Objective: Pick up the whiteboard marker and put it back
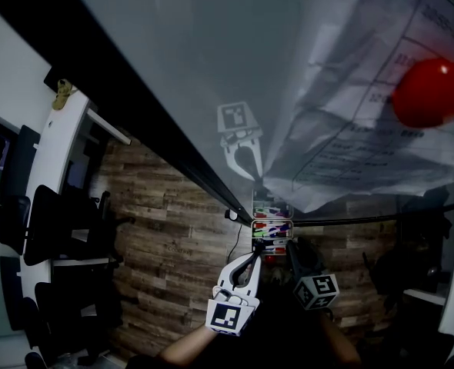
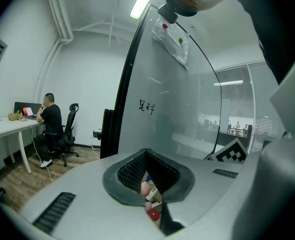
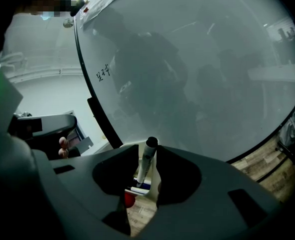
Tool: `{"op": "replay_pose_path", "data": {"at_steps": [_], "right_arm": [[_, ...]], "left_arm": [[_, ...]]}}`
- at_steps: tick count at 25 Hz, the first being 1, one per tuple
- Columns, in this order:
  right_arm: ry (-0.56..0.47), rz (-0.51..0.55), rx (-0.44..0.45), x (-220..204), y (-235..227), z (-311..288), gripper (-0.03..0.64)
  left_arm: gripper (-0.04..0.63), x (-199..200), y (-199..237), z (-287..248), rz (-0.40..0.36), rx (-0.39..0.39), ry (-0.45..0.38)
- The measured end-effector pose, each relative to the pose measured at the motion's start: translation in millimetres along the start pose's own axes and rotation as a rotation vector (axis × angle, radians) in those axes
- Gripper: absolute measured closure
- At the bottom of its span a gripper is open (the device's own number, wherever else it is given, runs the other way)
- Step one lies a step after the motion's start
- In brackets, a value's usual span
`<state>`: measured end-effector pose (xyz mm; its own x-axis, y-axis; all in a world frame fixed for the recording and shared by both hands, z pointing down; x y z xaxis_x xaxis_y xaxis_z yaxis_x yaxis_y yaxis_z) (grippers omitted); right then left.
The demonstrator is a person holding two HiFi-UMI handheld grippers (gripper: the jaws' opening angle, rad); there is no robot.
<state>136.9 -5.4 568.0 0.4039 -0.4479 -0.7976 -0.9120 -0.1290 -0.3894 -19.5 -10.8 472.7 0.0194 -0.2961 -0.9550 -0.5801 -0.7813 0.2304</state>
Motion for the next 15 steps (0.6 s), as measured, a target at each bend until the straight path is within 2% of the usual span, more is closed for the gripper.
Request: {"op": "replay_pose_path", "data": {"at_steps": [3,15], "right_arm": [[-0.006,0.006,-0.008,0.4,0.3,1.5,0.522],[-0.051,0.024,0.013,2.8,2.0,14.7,0.538]], "left_arm": [[0.588,0.4,-0.8,0.5,0.005,0.003,0.000],[0.588,0.2,-9.0,4.8,0.004,0.021,-0.012]]}}
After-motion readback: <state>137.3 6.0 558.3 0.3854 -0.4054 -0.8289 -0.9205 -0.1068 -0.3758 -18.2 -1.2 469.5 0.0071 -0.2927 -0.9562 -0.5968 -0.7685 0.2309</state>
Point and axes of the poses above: the fingertips, and each gripper's own axes: z backward along the fingers, y to its left, x out of its top, the point moved 6 cm from there along z, backward along the fingers, and after that the axes turned 14 degrees about -x, right-handed, at the moved point
